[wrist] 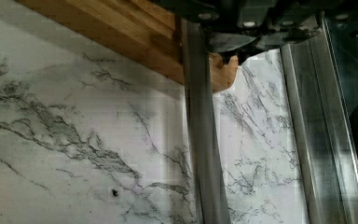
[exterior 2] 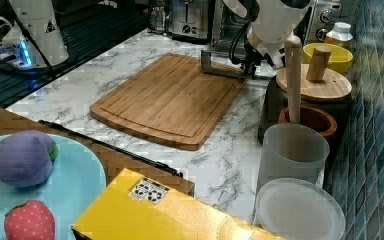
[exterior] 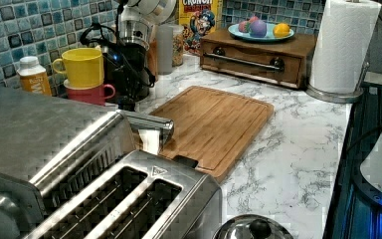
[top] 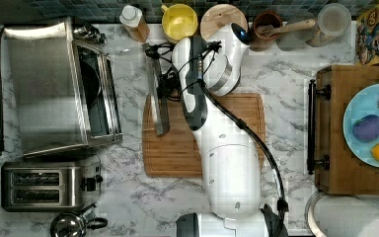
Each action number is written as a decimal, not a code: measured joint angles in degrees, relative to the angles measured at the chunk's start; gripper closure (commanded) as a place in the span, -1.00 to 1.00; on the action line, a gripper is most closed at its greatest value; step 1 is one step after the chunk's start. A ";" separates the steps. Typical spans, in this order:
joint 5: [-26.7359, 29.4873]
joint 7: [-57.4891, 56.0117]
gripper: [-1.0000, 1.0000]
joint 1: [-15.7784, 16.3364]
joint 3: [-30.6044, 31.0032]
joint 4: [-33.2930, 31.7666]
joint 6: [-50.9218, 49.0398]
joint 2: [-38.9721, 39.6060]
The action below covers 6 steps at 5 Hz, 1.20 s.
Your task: Close the oven.
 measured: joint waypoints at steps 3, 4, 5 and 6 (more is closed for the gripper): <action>1.09 0.00 1.00 -0.15 -0.09 -0.06 -0.08 -0.03; 1.43 0.00 1.00 -0.90 0.68 -0.67 -0.08 -0.62; 1.54 0.00 1.00 -1.21 1.31 -1.62 -0.07 -1.96; 1.40 0.06 1.00 -0.71 1.37 -2.74 0.24 -4.00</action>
